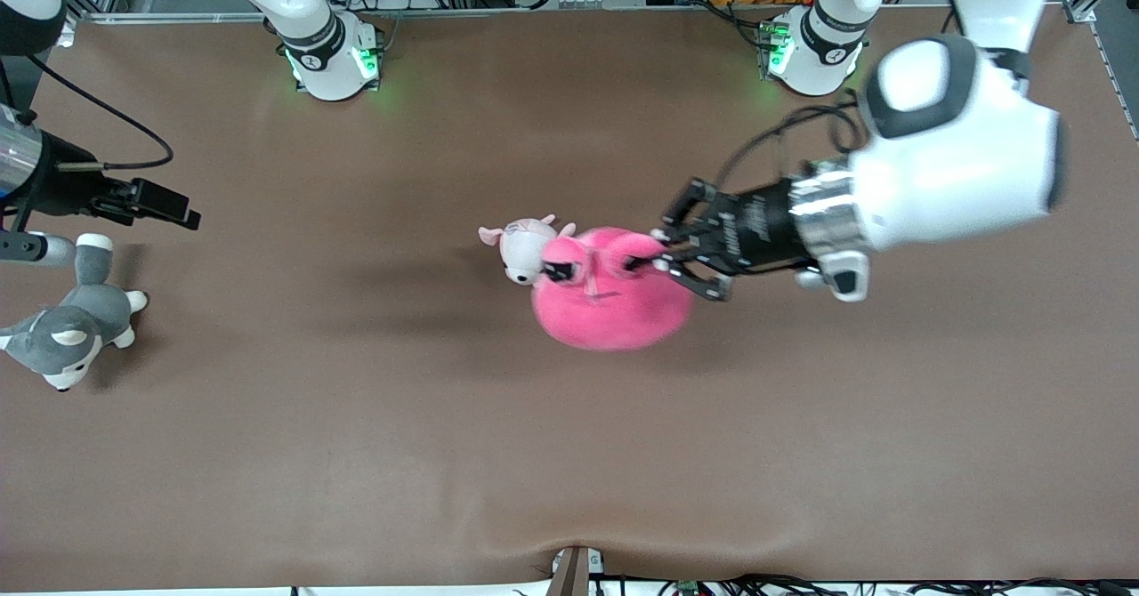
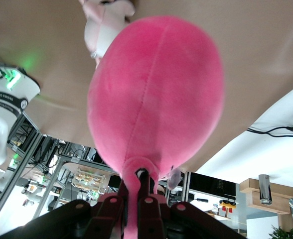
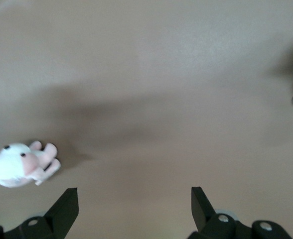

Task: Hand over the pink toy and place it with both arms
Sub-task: 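Lift the pink toy toward the middle while the right gripper reaches over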

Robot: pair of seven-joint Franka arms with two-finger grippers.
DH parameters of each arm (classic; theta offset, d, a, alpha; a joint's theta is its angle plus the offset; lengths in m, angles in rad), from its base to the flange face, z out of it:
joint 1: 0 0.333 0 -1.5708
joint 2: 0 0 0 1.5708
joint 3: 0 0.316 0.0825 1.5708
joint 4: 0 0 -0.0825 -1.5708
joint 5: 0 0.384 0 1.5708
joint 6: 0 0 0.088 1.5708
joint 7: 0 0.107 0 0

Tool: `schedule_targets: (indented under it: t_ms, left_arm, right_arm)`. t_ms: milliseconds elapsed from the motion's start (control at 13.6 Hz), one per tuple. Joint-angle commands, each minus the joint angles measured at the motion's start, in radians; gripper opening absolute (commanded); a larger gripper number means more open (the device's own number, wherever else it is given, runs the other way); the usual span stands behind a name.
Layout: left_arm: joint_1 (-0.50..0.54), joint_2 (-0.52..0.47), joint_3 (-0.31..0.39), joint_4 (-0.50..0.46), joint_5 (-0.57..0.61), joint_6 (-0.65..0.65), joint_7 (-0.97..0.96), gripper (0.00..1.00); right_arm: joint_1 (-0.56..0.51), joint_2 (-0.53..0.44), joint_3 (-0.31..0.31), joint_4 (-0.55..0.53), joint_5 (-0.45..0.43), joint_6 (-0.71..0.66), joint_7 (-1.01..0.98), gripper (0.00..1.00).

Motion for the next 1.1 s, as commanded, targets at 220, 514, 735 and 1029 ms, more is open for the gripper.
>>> schedule_targets:
  t_ms: [220,514,735,1029]
  left_arm:
    - [-0.103,0.005,0.005,0.032,0.011,0.126,-0.161,0.00]
    - [-0.204,0.026,0.042,0.032,0.017,0.215,-0.247,0.00]
    - [-0.229,0.030,0.045,0.029,0.020,0.239,-0.287,0.00]
    - [-0.246,0.042,0.045,0.025,0.019,0.240,-0.341,0.00]
  right_arm:
    - [0.034,0.064,0.001,0.024,0.058,0.027,0.043,1.00]
    - [0.081,0.118,0.007,0.029,0.058,0.067,0.034,1.00]
    - [0.164,0.123,0.005,0.038,0.063,0.056,0.072,1.00]
    - [0.150,0.124,0.001,0.039,0.412,0.059,0.153,1.00]
